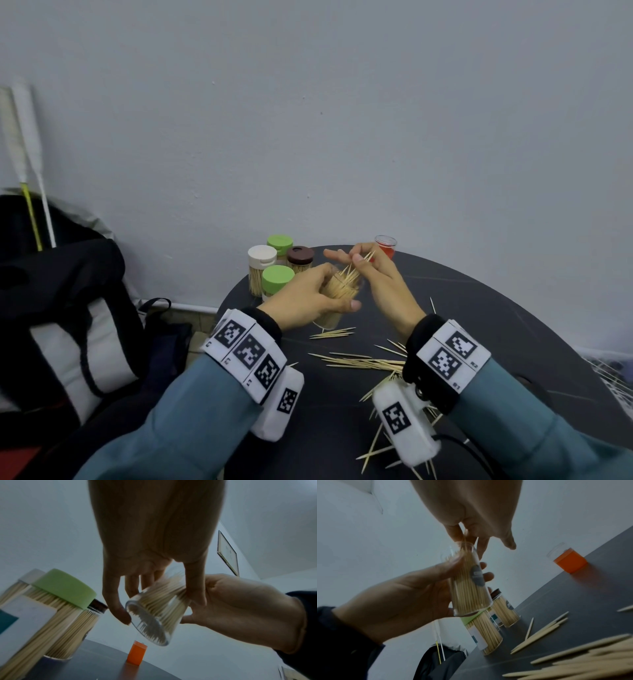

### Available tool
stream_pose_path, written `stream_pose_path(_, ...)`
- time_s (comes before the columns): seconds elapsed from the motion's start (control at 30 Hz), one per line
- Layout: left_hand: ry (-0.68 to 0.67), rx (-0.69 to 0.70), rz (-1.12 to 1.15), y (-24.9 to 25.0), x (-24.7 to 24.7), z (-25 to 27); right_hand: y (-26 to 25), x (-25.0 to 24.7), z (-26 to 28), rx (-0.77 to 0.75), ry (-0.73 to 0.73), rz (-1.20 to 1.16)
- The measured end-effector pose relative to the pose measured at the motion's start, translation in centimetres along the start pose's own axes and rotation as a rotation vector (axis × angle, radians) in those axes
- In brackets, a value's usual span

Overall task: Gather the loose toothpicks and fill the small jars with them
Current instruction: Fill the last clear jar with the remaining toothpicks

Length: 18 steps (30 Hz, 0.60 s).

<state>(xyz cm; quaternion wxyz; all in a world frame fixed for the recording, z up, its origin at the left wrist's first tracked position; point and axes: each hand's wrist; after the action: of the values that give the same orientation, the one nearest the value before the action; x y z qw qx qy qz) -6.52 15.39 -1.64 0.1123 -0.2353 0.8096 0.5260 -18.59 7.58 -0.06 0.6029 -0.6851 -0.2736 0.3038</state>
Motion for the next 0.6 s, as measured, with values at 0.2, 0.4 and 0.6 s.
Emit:
stream_pose_path(0.2, -0.026, 0.011, 0.000, -0.6, 0.3, -0.4, -0.2, -0.3, 0.5, 0.018, 0.009, 0.181)
stream_pose_path(0.4, -0.080, -0.016, 0.089, 0.3, 0.7, -1.1, -1.4, -1.5, 0.7, 0.080, 0.044, 0.341)
stream_pose_path(0.6, -0.088, -0.021, 0.109, 1.6, 1.1, -1.6, -2.1, -2.1, 1.9, 0.212, -0.059, 0.331)
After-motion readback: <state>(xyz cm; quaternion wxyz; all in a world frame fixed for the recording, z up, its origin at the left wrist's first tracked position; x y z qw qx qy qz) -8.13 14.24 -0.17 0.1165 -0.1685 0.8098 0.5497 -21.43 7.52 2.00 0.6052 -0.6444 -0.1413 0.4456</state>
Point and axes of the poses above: each hand's wrist, its own z-axis away from the middle knuckle, its own x-axis out of the palm, y = z × x, and after that the axes turned 15 degrees about x, right-handed
